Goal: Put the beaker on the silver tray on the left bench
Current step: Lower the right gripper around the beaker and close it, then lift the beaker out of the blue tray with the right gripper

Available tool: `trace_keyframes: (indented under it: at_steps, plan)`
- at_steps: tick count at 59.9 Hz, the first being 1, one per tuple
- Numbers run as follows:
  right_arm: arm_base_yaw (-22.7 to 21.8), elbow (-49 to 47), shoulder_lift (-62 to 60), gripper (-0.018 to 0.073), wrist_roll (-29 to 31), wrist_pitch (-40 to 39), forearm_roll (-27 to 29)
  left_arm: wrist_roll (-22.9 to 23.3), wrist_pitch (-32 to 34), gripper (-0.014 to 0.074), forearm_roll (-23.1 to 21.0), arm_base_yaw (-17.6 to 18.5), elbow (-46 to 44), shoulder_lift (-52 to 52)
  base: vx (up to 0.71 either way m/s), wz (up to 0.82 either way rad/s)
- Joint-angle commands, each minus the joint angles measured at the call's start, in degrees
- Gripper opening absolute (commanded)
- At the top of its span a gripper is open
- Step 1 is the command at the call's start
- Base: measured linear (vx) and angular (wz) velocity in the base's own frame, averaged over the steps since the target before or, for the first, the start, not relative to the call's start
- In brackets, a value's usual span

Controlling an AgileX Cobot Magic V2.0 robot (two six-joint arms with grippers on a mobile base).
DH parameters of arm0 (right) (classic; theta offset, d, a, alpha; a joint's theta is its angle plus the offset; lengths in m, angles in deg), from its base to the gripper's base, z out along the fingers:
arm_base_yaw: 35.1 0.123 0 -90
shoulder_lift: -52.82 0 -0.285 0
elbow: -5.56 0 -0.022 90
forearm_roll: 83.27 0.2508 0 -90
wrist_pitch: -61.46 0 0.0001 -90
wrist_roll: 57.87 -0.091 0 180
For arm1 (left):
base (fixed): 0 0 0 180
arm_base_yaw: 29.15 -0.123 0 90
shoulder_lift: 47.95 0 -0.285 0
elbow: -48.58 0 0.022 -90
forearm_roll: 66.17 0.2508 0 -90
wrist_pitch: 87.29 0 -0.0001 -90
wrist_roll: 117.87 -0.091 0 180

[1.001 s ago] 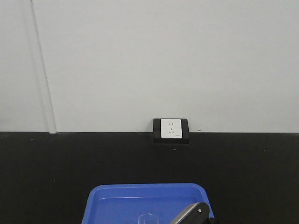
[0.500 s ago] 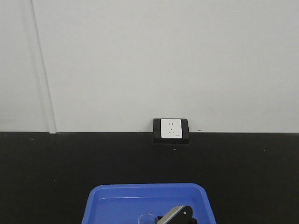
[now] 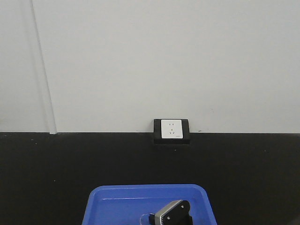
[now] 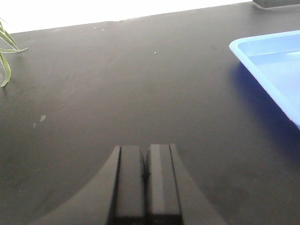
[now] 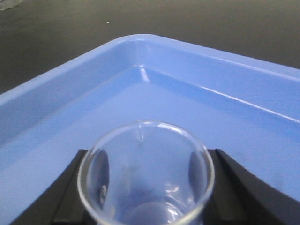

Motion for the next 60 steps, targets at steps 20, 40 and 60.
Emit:
trace_keyframes:
  at_steps: [20,40,60]
  plan:
    - [0.0,14.3,-35.3,-0.0015,-3.3,12.6,4.6,0.1,4.3,0.0001,-0.2,0.3,1.1,-0.5,0.0,0.0]
    - [0.0,22.5,-66.5,-0.0014,-3.1,44.1,4.8,0.1,4.3,0.0001,-0.2,0.3,1.1,-0.5,0.0,0.0]
    - [0.0,22.4,-77.3,-0.0014,-3.2,53.2,4.8,0.1,4.3,0.0001,-0.2,0.3,1.1,-0.5,0.0,0.0]
